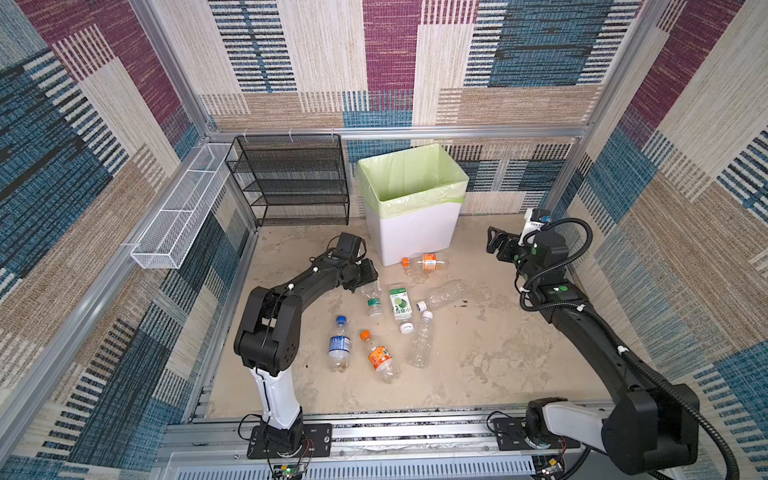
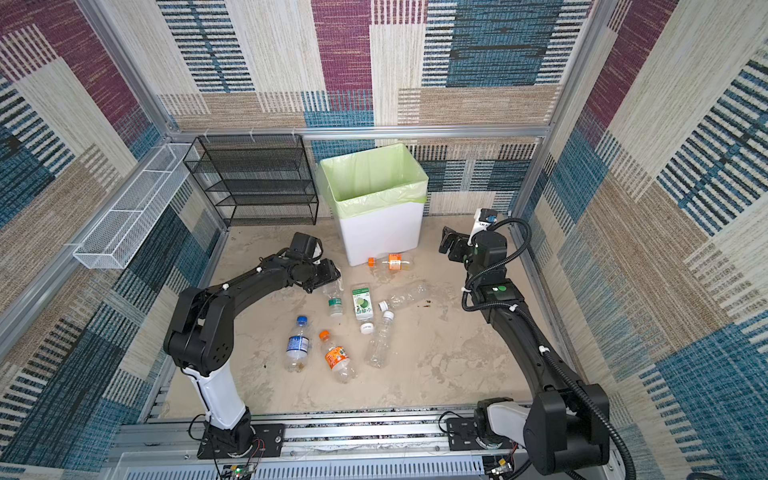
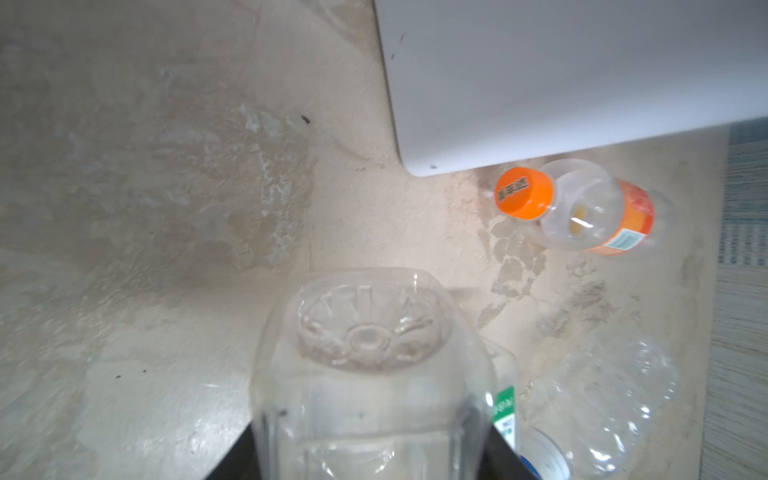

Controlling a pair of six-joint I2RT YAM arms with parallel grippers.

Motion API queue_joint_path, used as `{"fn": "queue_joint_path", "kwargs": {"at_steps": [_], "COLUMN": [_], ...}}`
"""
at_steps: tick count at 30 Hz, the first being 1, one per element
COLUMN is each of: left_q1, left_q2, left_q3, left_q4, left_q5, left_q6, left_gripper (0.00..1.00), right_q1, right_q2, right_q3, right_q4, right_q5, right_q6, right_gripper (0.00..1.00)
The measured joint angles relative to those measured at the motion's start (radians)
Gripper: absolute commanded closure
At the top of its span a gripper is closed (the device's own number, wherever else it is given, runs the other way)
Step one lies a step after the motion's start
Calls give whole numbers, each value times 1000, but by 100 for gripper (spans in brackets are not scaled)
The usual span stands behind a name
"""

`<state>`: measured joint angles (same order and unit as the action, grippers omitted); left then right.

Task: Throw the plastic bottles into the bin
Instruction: 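Lift the clear square bottle with the left gripper toward the bin, then raise the clear bottle with the left gripper over the bin and release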

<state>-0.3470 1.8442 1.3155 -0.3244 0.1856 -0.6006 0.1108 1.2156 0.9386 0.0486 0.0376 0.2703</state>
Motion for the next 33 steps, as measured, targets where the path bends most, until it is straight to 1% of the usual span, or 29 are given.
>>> {"fn": "queue_joint_path", "kwargs": {"at_steps": [4, 7, 12, 15, 21, 25, 29, 33], "left_q1": [6, 9, 8, 7, 8, 8, 8, 6], "left_q2": [-82, -171, -374, -493, -688, -794, -858, -877], "left_q3": [-33, -80, -217, -274, -389, -453, -484, -494], "left_q4": [38, 88, 236, 323, 551, 760, 976, 1161], "left_q5": [-14, -26, -35, -56, -100, -100, -69, -18], "left_q6": [2, 29, 108, 156, 256, 317, 357, 382], "left_gripper": [49, 49, 48, 48, 48, 48, 48, 47], "right_q1": [0, 0, 0, 0, 0, 0, 0, 0], "right_q2": [8, 13, 26, 29, 29, 23, -3, -39], "right_q3": [10, 10, -6, -26, -62, -79, -104, -115], "right_q4": [-6, -11, -10, -10, 11, 31, 43, 60], "right_q5": [0, 0, 23, 27, 34, 33, 33, 33], "right_q6": [0, -2, -16, -26, -26, -25, -17, -10], "right_gripper": [2, 2, 3, 3, 4, 5, 5, 6]}}
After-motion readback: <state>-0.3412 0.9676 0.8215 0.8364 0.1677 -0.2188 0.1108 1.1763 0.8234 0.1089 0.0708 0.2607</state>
